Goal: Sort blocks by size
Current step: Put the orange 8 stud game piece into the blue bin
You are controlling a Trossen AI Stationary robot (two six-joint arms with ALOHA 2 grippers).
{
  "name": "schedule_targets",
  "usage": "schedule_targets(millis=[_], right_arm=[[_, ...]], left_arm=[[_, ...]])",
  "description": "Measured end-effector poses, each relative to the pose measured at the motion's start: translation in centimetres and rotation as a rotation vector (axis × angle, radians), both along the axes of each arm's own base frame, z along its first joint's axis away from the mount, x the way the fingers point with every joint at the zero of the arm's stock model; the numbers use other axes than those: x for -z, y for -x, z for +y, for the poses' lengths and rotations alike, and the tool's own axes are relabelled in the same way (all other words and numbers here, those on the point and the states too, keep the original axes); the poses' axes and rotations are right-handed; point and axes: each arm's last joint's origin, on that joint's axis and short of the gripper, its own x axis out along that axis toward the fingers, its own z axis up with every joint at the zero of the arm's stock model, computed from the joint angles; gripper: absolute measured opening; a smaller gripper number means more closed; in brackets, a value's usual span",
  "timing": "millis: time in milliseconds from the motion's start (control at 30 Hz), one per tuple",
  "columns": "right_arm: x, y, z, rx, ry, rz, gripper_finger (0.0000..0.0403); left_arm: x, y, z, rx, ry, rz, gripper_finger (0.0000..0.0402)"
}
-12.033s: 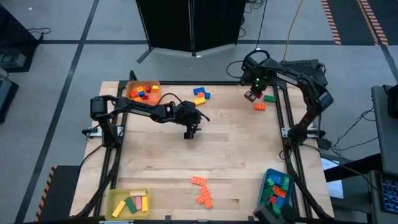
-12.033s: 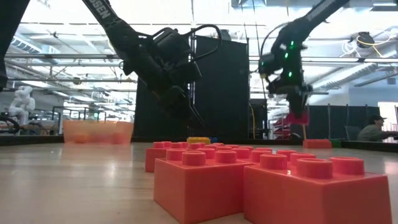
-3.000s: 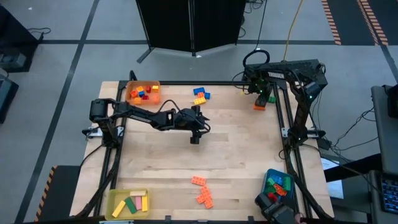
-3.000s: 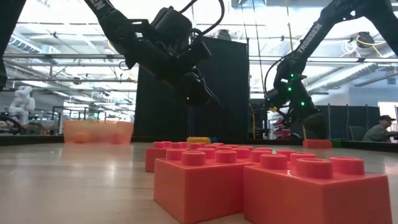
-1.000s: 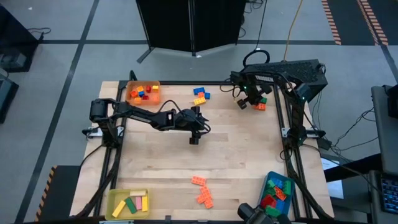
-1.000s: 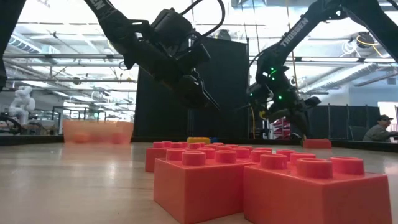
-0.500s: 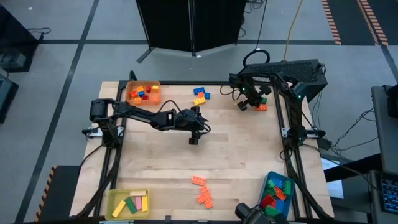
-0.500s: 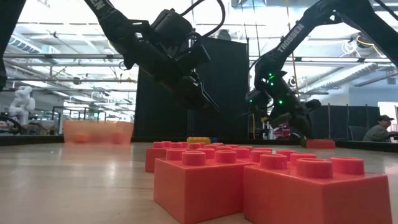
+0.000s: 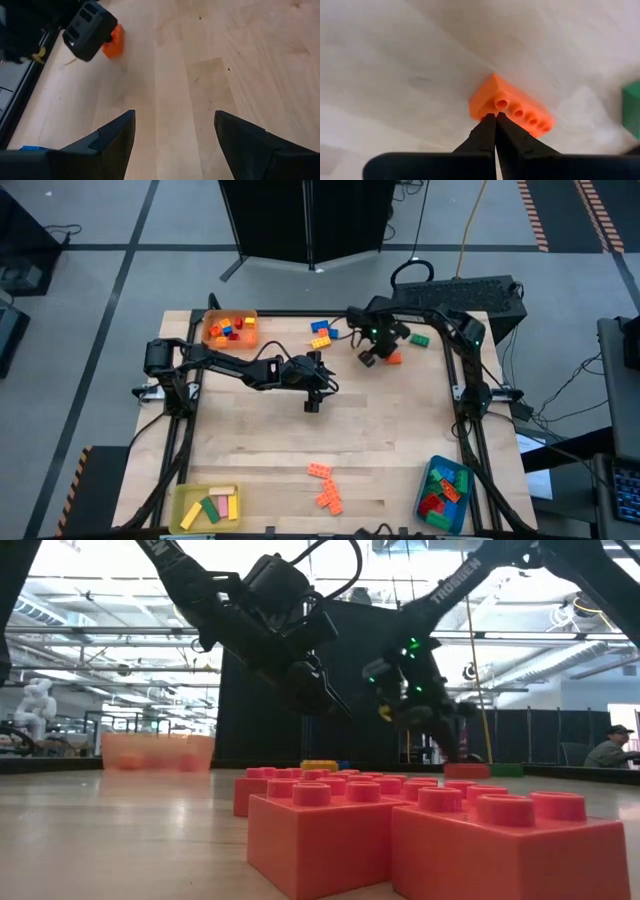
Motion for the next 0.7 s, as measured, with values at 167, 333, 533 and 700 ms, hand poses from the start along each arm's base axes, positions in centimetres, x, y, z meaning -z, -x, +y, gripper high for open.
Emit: schedule_targets(millis=[167, 333, 533, 700], right_arm=[[-1.7, -2.0, 1.4, -0.134, 0.006, -0.032, 0.0012], [-3.0, -2.9, 2.4, -0.293, -0.014, -0.036, 0.005], [-1.6, -2.2, 3.8, -0.498, -0.073, 0.052, 0.0139], [-0.5, -2.1, 3.7, -0.548, -0.063, 0.031, 0.0217]], left_arm=[[0.1, 0.0, 0.0, 0.0, 0.001, 0.007, 0.0272], [0.3, 0.2, 0.1, -0.039, -0.023, 0.041, 0.0272], [0.6, 0.4, 0.1, -0.025, -0.05, 0.08, 0.0272], [0.5, 0.3, 0.0, 0.017, -0.027, 0.063, 0.0272]])
